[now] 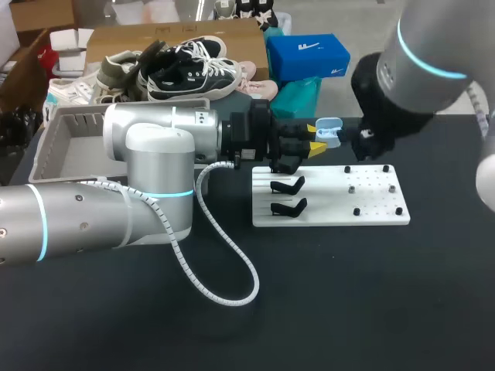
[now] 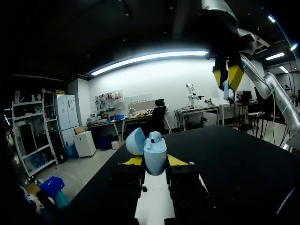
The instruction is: Pick up each earbud case from the left stands, insert the matching earbuds, close the lid, and place the case in the box.
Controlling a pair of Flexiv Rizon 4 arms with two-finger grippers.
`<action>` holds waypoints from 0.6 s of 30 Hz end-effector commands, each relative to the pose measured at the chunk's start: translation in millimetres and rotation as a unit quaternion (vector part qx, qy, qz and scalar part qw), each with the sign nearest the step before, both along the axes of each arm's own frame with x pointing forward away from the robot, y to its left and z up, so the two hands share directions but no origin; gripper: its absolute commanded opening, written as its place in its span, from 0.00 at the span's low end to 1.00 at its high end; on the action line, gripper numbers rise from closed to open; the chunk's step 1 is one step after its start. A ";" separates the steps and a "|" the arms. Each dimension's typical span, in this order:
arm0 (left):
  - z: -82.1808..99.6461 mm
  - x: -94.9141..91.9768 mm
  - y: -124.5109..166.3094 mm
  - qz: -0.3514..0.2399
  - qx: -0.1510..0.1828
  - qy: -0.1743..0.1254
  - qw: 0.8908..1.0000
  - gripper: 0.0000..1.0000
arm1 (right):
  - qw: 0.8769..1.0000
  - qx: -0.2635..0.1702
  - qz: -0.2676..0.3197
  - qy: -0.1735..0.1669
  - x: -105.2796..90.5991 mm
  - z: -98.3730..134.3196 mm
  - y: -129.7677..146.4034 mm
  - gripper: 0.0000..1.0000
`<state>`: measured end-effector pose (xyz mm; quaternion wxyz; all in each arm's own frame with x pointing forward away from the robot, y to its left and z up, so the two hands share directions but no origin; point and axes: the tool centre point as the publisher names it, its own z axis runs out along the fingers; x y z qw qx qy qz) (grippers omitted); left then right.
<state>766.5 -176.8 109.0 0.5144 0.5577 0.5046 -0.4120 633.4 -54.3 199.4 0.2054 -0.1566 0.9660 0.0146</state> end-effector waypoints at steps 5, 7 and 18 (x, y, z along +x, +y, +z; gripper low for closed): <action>-0.5 0.1 0.3 0.000 -0.001 -0.001 1.000 0.00 | 0.999 -0.005 0.038 -0.012 31.7 11.6 20.0 0.00; -0.5 0.1 0.3 0.000 -0.001 -0.001 1.000 0.00 | 0.999 -0.001 0.041 -0.016 41.8 10.6 22.8 0.00; -0.5 0.1 0.3 0.000 -0.001 -0.001 1.000 0.00 | 0.997 0.002 0.078 -0.020 91.1 0.2 31.1 0.00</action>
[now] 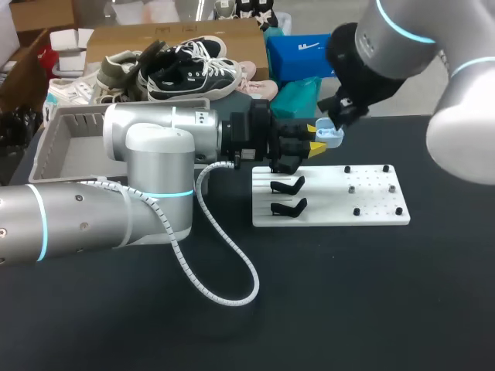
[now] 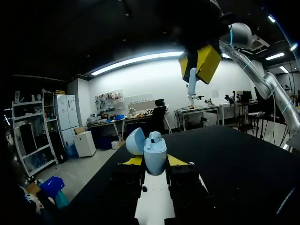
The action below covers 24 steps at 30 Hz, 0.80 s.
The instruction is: Pick up each earbud case from the left stands, insert the matching earbuds, close the lid, and place the case in the box.
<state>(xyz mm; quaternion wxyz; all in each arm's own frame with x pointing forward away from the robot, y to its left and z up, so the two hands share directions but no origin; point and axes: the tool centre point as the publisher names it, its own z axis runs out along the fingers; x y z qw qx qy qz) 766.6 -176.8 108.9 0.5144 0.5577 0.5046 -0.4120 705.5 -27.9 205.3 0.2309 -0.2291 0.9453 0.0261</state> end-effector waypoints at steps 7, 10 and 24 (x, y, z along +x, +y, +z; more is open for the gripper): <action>-0.5 0.1 0.2 0.000 -0.001 -0.001 1.000 0.00 | 1.000 0.021 0.023 0.007 38.2 -9.9 6.3 0.00; -0.5 0.1 0.2 0.000 -0.001 -0.001 1.000 0.00 | 0.999 0.021 0.027 0.007 43.3 -14.5 8.7 0.00; -0.5 0.1 0.2 0.000 -0.001 -0.001 1.000 0.00 | 0.999 0.013 0.024 0.025 48.0 -35.8 14.2 0.00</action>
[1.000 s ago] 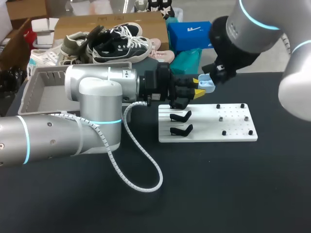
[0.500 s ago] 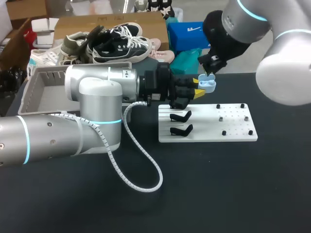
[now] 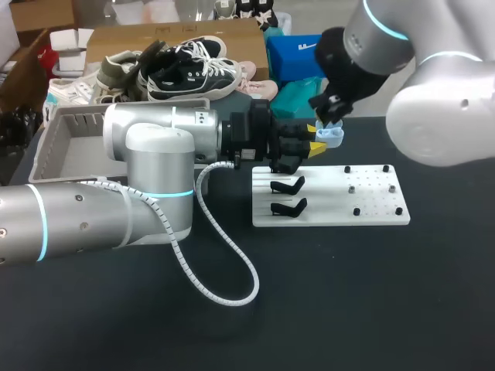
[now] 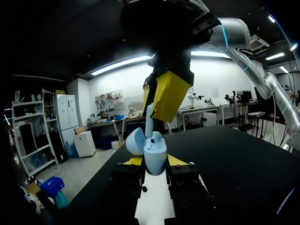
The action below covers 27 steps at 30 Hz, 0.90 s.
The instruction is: Pick up each earbud case from the left stands, insert the matching earbuds, close the lid, and place the case in the box.
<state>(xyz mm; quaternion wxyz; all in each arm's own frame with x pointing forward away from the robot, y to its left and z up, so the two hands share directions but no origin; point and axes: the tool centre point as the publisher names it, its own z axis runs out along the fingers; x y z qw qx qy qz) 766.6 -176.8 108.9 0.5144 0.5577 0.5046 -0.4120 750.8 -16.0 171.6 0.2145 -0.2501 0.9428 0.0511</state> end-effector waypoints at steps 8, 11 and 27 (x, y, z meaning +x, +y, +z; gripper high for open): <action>-0.5 0.1 0.2 0.000 -0.001 -0.001 1.000 0.00 | 1.000 -0.002 -0.004 0.012 0.0 -7.0 4.0 0.00; -0.5 0.1 0.2 0.000 -0.001 -0.001 1.000 0.00 | 1.000 0.000 -0.006 0.015 -0.2 -8.4 2.5 0.00; -0.5 0.1 0.2 0.000 -0.001 -0.001 1.000 0.00 | 1.000 0.009 -0.010 0.020 -0.6 -11.1 -4.9 0.00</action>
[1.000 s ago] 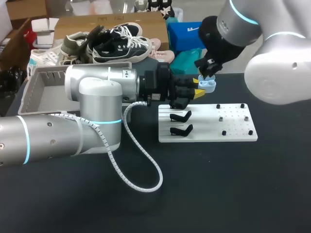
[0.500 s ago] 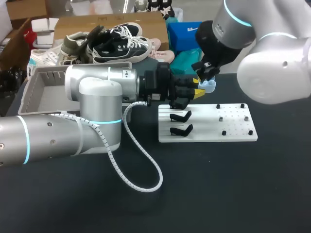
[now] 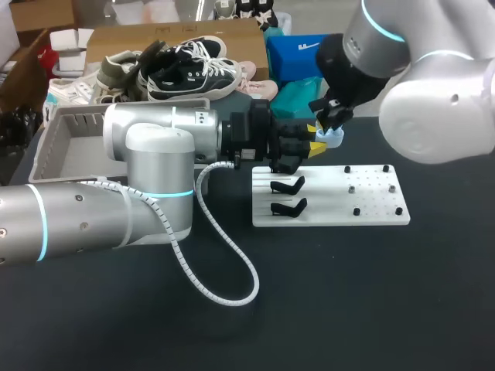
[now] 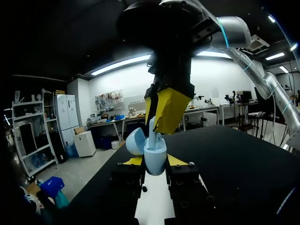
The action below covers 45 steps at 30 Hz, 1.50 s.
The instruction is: Pick up each earbud case from the left stands, insert the matching earbuds, close the lid, and place the case in the box.
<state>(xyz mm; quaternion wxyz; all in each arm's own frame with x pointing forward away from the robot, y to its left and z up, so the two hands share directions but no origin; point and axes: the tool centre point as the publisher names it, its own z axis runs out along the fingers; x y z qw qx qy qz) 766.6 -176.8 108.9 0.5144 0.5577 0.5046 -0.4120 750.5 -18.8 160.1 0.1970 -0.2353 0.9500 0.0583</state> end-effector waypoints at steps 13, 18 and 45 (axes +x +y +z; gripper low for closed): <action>-0.5 0.1 0.2 0.000 -0.001 -0.001 1.000 0.00 | 0.994 -0.012 0.094 -0.047 -8.9 8.2 -9.2 0.00; -0.5 0.1 0.2 0.000 -0.001 -0.001 1.000 0.00 | 0.992 -0.017 0.111 -0.058 -12.7 7.2 -5.5 0.00; -0.5 0.1 0.2 0.000 -0.001 -0.001 1.000 0.00 | 0.992 -0.027 0.112 -0.051 -3.0 4.3 -0.7 0.00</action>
